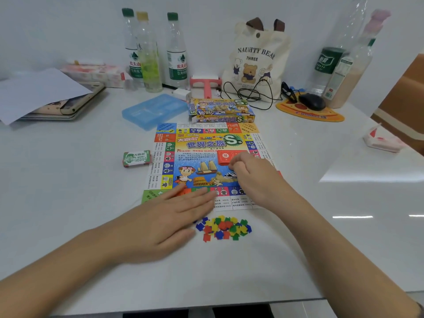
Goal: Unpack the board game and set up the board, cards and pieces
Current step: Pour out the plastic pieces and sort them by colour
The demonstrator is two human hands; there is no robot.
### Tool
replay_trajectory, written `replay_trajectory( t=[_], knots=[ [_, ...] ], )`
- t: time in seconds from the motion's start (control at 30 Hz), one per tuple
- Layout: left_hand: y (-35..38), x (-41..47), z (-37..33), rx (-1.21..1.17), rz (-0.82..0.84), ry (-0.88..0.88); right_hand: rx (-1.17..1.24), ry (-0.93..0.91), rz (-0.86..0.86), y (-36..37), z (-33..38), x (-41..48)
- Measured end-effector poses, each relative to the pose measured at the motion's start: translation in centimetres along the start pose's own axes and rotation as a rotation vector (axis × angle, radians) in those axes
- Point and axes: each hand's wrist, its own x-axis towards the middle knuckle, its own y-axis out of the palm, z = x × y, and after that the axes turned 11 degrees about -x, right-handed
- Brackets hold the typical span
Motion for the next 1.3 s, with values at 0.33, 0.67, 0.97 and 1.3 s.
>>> replay_trajectory(
  t=[0.33,0.67,0.97,1.3],
  knots=[
    [0.2,-1.7,0.2,-0.008,-0.210,0.104,-0.061,-0.271,-0.017,-0.7,0.3,-2.8],
    [0.2,-2.7,-0.2,0.070,-0.183,0.101,-0.043,-0.508,-0.006,0.9,-1.3,-6.2],
    [0.2,-3.1,-0.1,0.096,-0.151,0.105,0.013,-0.570,-0.031,1.7,-1.8,-7.1],
    [0.2,-3.3,-0.5,-0.044,-0.204,0.010,0.021,-0.593,-0.040,2.2,-1.9,-7.2]
  ],
)
